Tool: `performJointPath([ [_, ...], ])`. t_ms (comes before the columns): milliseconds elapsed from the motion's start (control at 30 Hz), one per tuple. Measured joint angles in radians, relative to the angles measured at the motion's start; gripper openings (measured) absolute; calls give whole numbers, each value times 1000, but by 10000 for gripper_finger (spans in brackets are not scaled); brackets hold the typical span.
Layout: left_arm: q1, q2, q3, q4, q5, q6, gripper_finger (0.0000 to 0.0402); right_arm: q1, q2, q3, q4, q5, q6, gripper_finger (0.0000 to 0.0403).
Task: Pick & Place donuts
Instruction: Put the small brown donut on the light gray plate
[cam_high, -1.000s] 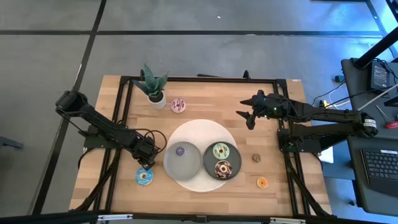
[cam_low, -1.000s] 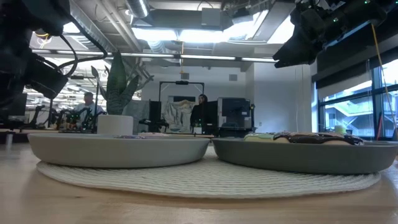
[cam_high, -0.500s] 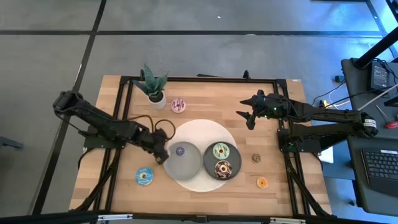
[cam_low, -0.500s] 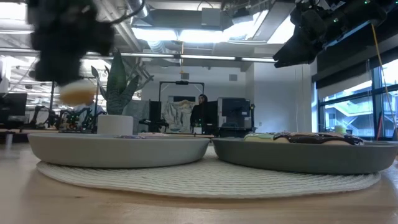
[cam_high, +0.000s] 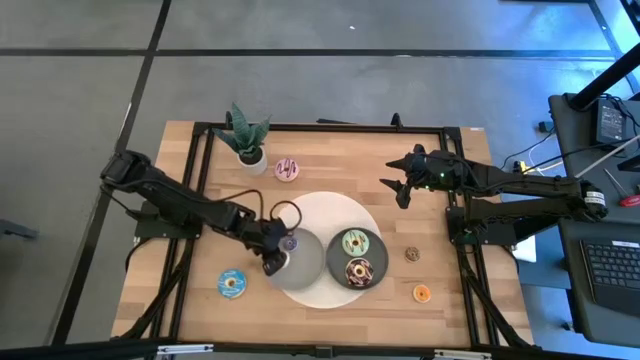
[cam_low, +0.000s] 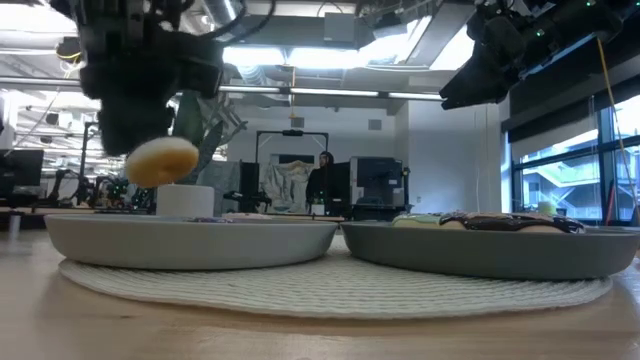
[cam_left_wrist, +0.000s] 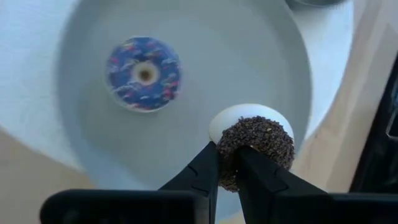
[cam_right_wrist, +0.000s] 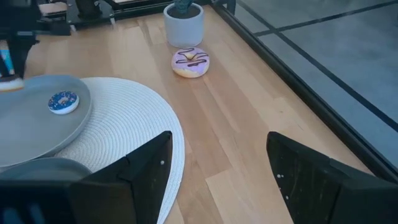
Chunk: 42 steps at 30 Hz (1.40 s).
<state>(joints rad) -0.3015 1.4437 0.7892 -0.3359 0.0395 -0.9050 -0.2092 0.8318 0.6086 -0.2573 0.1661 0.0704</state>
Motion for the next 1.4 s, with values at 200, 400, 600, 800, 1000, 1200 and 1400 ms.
performJointPath([
  [200,-7,86,159,-185,-22,98,31,0,0,0,1,0,3,262],
  [400,-19,198,232,-248,-32,160,29,0,15,0,1,0,4,262],
  [600,-16,239,233,-281,35,159,29,0,59,0,2,-1,4,262],
  [800,-17,242,233,-260,40,159,30,0,101,0,7,-1,4,262],
  [1000,-16,242,233,-266,35,159,43,0,104,0,7,-1,2,262],
  [1200,-14,242,233,-267,10,144,74,0,102,0,7,-1,2,262],
  [1400,-2,242,233,-283,5,143,112,0,102,0,6,-1,2,262],
])
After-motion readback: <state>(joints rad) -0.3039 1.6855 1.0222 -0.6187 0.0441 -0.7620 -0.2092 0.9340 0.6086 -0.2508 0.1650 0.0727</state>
